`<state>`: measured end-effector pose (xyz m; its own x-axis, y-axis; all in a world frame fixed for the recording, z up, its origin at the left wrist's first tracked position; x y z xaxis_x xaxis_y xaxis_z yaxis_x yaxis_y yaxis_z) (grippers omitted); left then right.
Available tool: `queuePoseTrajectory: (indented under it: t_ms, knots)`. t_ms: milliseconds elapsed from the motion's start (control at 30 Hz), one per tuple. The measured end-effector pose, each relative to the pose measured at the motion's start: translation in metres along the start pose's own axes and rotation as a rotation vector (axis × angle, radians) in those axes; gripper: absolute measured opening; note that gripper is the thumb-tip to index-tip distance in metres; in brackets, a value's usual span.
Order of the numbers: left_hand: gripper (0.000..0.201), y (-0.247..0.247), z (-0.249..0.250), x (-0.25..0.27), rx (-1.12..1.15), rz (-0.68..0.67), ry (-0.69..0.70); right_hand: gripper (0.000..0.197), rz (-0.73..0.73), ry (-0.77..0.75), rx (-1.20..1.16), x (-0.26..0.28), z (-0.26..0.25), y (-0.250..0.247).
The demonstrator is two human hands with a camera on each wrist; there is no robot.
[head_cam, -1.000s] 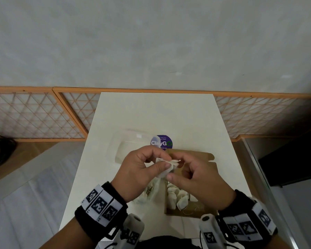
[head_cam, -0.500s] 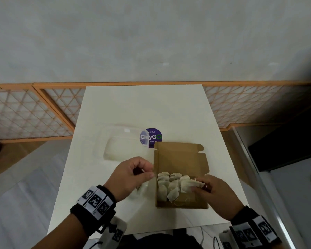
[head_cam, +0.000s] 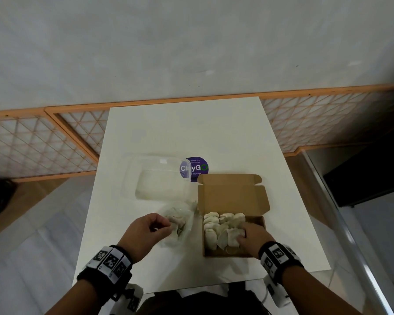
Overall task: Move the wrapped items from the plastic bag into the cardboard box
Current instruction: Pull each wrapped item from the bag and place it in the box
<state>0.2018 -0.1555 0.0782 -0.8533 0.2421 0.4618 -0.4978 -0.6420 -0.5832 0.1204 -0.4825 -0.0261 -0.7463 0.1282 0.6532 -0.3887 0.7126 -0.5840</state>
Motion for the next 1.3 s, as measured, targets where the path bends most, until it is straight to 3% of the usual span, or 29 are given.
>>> queuePoseTrajectory:
  t_ms: [100,233,367,433,533,667,833,1000,1133,1300]
  knots:
    - [0.007,0.002,-0.009,-0.002,-0.109,0.025,0.007,0.028,0.124,0.053,-0.036,0.002,-0.006,-0.011]
    - [0.006,-0.005,-0.019,-0.008,-0.314,0.188,0.022,0.023,0.214,0.041,-0.042,0.016,-0.017,-0.024]
    - [0.008,-0.005,-0.031,-0.012,-0.38,0.281,-0.004,0.016,0.188,-0.138,-0.023,0.033,-0.063,-0.028]
    - [0.016,0.002,-0.038,-0.014,-0.357,0.224,-0.031,0.015,0.121,-0.276,-0.001,0.036,-0.098,-0.016]
    - [0.03,0.01,-0.052,-0.014,-0.337,0.142,-0.087,0.032,0.024,-0.41,0.026,0.03,-0.145,0.011]
    - [0.04,0.006,-0.072,-0.01,-0.286,0.118,-0.15,0.036,-0.029,-0.376,0.14,-0.002,-0.17,0.046]
    - [0.043,-0.001,-0.093,-0.006,-0.251,0.072,-0.2,0.038,-0.112,-0.225,0.535,-0.034,-0.177,0.079]
    - [0.043,-0.004,-0.103,-0.003,-0.22,0.069,-0.229,0.038,-0.187,-0.197,0.836,-0.05,-0.185,0.091]
    - [0.045,-0.003,-0.103,-0.004,-0.21,0.065,-0.226,0.03,-0.106,-0.197,0.695,-0.051,-0.187,0.078]
    - [0.044,0.002,-0.091,-0.008,-0.193,0.056,-0.169,0.012,0.049,-0.253,0.177,-0.018,-0.186,0.028]
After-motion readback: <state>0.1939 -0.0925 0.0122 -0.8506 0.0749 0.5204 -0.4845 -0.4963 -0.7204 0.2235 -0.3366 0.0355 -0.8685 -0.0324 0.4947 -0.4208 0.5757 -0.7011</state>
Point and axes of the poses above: each hand's wrist, its own x-axis away from the middle knuckle, its own y-axis out of the palm, z = x × y, the point moved 8 cm from there along -x, towards the middle knuckle, and after that the axes turned 12 degrees about -x, right-handed, at the moved point
